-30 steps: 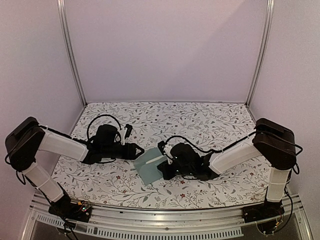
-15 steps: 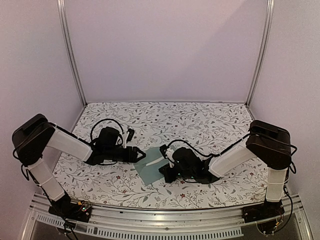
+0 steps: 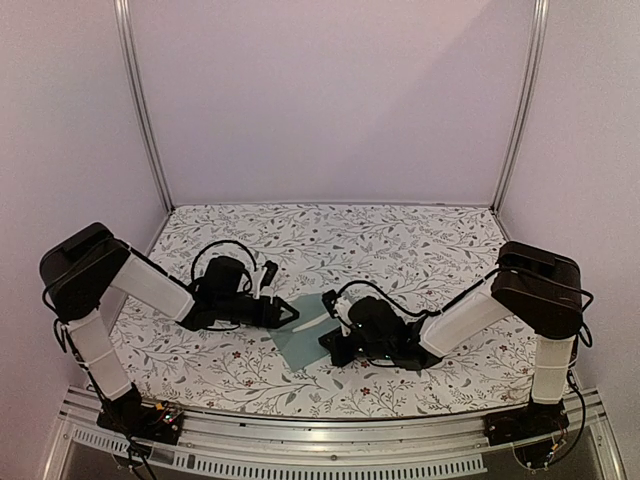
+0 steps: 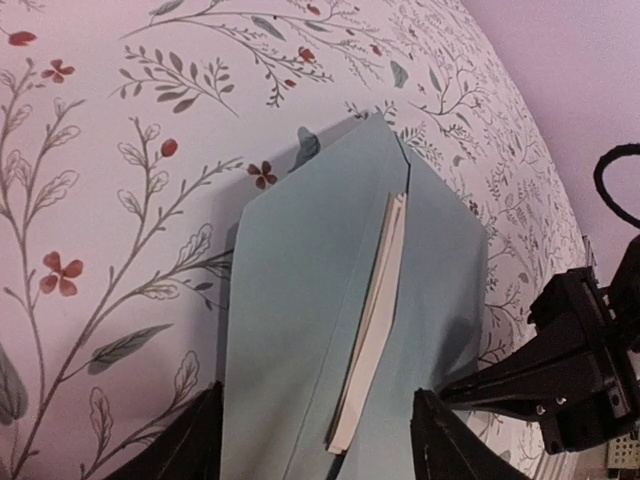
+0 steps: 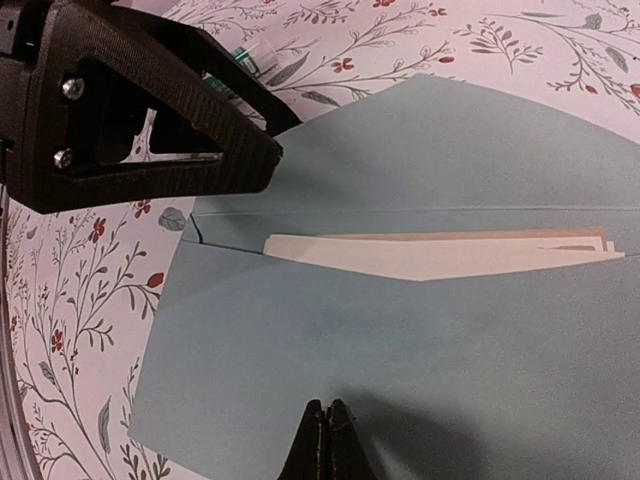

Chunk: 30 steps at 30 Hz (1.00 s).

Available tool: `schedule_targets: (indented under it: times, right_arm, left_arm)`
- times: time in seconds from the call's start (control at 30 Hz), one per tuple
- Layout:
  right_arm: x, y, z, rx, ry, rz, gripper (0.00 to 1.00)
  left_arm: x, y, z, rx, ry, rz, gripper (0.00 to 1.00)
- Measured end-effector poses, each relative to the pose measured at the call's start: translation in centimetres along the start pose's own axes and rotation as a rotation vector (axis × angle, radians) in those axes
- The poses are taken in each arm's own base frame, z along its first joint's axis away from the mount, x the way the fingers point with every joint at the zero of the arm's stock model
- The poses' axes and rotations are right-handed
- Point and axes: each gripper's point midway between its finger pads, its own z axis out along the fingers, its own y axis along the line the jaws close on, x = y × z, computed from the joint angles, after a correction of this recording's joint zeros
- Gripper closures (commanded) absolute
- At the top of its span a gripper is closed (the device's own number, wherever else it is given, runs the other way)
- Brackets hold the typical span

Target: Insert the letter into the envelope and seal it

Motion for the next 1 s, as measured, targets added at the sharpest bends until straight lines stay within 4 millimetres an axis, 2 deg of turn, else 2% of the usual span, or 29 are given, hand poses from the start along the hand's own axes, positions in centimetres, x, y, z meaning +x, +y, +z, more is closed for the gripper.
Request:
schedule_targets:
  times: [0.23,0.33,0.43,0.6,0.7,0.77,0.87,1.0]
  right_arm:
    - [0.1,0.0,0.0,-0.005,0.001,0.001,1.0]
    - [0.1,0.1,0.0,-0.009,0.001,0.002,1.0]
    - [0.2,0.2,-0.1,-0.014,0.004,0.004,1.0]
    - [0.2,0.2,0.0,-0.022,0.007,0.007,1.0]
    - [0.2,0.3,0.0,-0.026,0.009,0.01,1.0]
    - [0.2,0.3,-0.1,-0.027,0.01,0.013,1.0]
    - [0.2,0.3,-0.1,-0.028,0.009,0.017,1.0]
    - [0.2,0.3,-0.1,-0.029,0.009,0.018,1.0]
  left_arm:
    - [-0.4,-1.4,0.0,0.083,-0.002,0.049,0.42]
    - [-0.5,-2.8,-0.2,0.13,-0.007,0.088,0.43]
    - [-0.2,-4.3,-0.2,0.183,-0.001,0.12,0.47]
    - [-0.2,-5.6,-0.3,0.247,-0.006,0.144,0.55]
    - [0.0,-6.1,-0.1,0.277,-0.004,0.153,0.62]
    - [0.4,-6.0,0.3,0.286,0.008,0.147,0.71]
    - [0.9,-5.7,1.0,0.284,0.027,0.135,0.81]
    - [1.3,-5.1,1.8,0.273,0.044,0.114,0.89]
